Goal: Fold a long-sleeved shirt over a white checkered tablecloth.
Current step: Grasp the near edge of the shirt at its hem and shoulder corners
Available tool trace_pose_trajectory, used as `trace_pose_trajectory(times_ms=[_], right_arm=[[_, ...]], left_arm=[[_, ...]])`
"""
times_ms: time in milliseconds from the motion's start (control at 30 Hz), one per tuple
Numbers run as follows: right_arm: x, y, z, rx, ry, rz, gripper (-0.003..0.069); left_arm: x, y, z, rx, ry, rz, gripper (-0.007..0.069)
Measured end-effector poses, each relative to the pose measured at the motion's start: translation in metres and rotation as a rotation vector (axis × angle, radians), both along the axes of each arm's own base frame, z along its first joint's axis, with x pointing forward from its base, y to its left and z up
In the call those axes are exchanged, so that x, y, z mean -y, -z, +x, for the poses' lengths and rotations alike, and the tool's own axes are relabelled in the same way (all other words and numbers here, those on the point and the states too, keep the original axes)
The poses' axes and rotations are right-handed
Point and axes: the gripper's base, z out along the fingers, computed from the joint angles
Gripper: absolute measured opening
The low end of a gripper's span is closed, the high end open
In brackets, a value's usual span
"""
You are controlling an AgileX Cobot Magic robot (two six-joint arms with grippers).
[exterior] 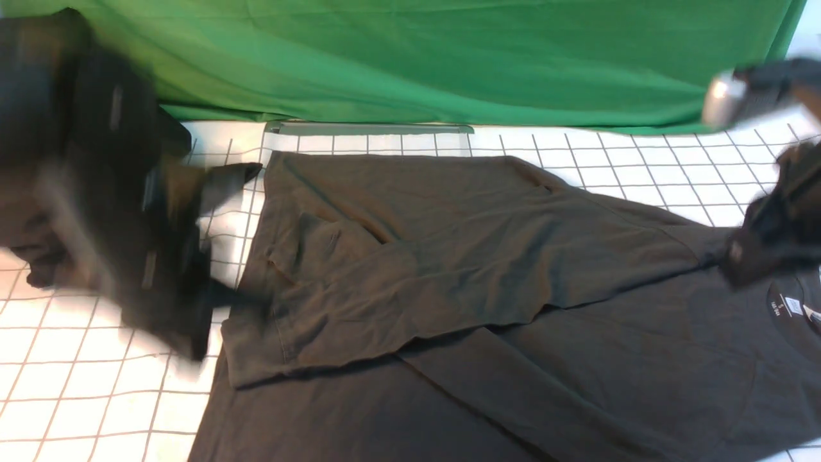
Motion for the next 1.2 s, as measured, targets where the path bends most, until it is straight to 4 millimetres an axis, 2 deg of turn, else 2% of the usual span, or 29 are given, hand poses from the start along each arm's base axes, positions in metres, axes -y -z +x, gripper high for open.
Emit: trace_pose_trajectory(times_ms=[67, 133, 167, 200, 267, 467, 567, 667, 733, 767, 800, 833, 900, 933, 1000, 1100, 1133, 1167, 1200], right_arm=[[-0.009, 0.012, -0.007, -0.038, -0.045, -0.012, 0.0010], [-0.019, 0.022, -0.014, -0.063, -0.094, -0.020, 0.0010], [-0.020, 0.023, -0.015, -0.065, -0.099, -0.020, 0.0010], [-0.029, 0.028, -0.019, -0.069, -0.135, -0.022, 0.0010], [-0.040, 0.033, -0.024, -0.061, -0.179, -0.023, 0.0010], [-0.053, 0.036, -0.030, -0.044, -0.231, -0.020, 0.0010], [-0.053, 0.036, -0.030, -0.043, -0.232, -0.021, 0.0010], [-0.053, 0.036, -0.030, -0.042, -0.231, -0.021, 0.0011], [-0.053, 0.036, -0.030, -0.042, -0.231, -0.021, 0.0014], [-0.053, 0.036, -0.030, -0.044, -0.232, -0.022, 0.0015], [-0.053, 0.036, -0.031, -0.045, -0.233, -0.024, 0.0015], [-0.052, 0.036, -0.032, -0.056, -0.242, -0.030, 0.0018], [-0.051, 0.037, -0.034, -0.078, -0.259, -0.041, 0.0022], [-0.050, 0.040, -0.036, -0.099, -0.268, -0.049, 0.0027], [-0.049, 0.043, -0.038, -0.116, -0.272, -0.056, 0.0036], [-0.046, 0.066, -0.048, -0.181, -0.276, -0.079, 0.0120], [-0.046, 0.068, -0.049, -0.182, -0.279, -0.082, 0.0136], [-0.049, 0.084, -0.057, -0.185, -0.293, -0.092, 0.0239], [-0.050, 0.091, -0.060, -0.180, -0.299, -0.094, 0.0275]], left_arm=[[-0.004, 0.022, -0.024, -0.040, -0.010, 0.005, 0.0029], [-0.008, 0.039, -0.038, -0.073, -0.033, 0.009, 0.0080], [-0.008, 0.041, -0.039, -0.073, -0.034, 0.009, 0.0086], [-0.010, 0.050, -0.044, -0.085, -0.043, 0.013, 0.0137], [-0.011, 0.060, -0.047, -0.086, -0.050, 0.013, 0.0241], [-0.006, 0.074, -0.040, -0.082, -0.071, -0.019, 0.0437], [-0.004, 0.083, -0.039, -0.120, -0.097, -0.023, 0.0459], [-0.001, 0.090, -0.038, -0.158, -0.112, -0.028, 0.0417], [-0.002, 0.090, -0.039, -0.163, -0.104, -0.022, 0.0331], [-0.002, 0.090, -0.039, -0.164, -0.102, -0.022, 0.0321], [-0.002, 0.090, -0.039, -0.168, -0.099, -0.022, 0.0262], [-0.002, 0.090, -0.041, -0.181, -0.092, -0.023, 0.0170], [-0.003, 0.087, -0.043, -0.191, -0.079, -0.018, 0.0062], [-0.004, 0.083, -0.045, -0.190, -0.073, -0.017, 0.0037], [-0.005, 0.079, -0.047, -0.188, -0.072, -0.018, 0.0025], [-0.009, 0.059, -0.058, -0.167, -0.068, -0.028, 0.0016], [-0.009, 0.058, -0.058, -0.162, -0.068, -0.030, 0.0016], [-0.011, 0.048, -0.064, -0.144, -0.075, -0.040, 0.0016], [-0.012, 0.045, -0.066, -0.137, -0.074, -0.044, 0.0016]])
